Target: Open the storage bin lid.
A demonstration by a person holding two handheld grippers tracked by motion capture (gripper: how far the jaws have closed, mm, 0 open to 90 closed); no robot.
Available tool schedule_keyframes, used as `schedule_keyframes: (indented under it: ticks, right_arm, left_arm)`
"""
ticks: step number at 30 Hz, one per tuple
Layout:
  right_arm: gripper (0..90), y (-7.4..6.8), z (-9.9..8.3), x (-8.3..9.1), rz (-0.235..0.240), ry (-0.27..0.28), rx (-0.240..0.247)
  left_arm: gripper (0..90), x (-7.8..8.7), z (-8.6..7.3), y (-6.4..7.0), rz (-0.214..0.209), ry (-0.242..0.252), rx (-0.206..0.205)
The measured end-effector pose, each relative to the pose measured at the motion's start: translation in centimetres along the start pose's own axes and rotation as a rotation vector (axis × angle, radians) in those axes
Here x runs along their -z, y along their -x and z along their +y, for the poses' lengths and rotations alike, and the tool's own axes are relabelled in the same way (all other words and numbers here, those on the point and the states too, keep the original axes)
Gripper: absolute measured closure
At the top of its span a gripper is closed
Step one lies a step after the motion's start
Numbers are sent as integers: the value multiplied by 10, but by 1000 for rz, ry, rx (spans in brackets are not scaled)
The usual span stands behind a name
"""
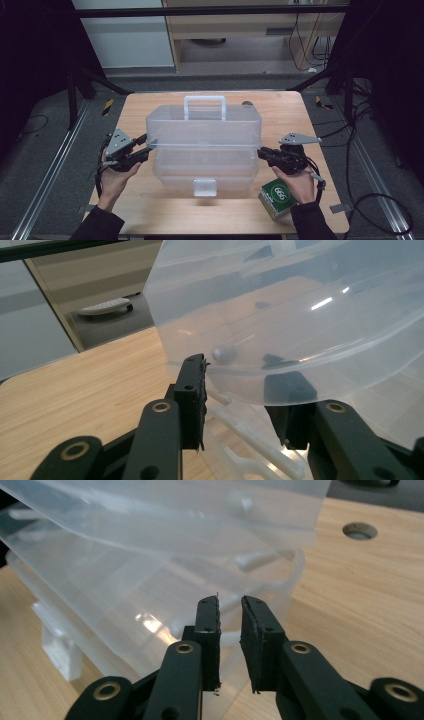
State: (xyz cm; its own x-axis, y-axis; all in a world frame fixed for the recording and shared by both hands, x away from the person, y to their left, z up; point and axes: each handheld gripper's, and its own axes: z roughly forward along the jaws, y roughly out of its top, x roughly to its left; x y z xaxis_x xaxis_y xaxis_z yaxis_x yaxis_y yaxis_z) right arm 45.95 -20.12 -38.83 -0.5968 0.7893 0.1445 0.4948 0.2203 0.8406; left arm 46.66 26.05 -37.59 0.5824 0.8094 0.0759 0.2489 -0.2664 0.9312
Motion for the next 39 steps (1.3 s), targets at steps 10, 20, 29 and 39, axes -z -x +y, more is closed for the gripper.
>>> schedule_keyframes:
  ticks: [10,20,29,39]
  right_arm:
    - [739,3,-9,-17,-8,-94,-18]
    - [750,-1,-10,-26,-16,-153,-14]
    - [753,1,-11,-27,-6,-151,-37]
    - [754,1,-11,-27,-8,-152,-41]
  left_arm:
    - [608,0,0,-1,-7,-2,16]
    - [610,-1,3,-3,-9,-1,39]
    - [625,-3,14,-6,2,1,33]
    - [642,-9,32,-12,21,19,32]
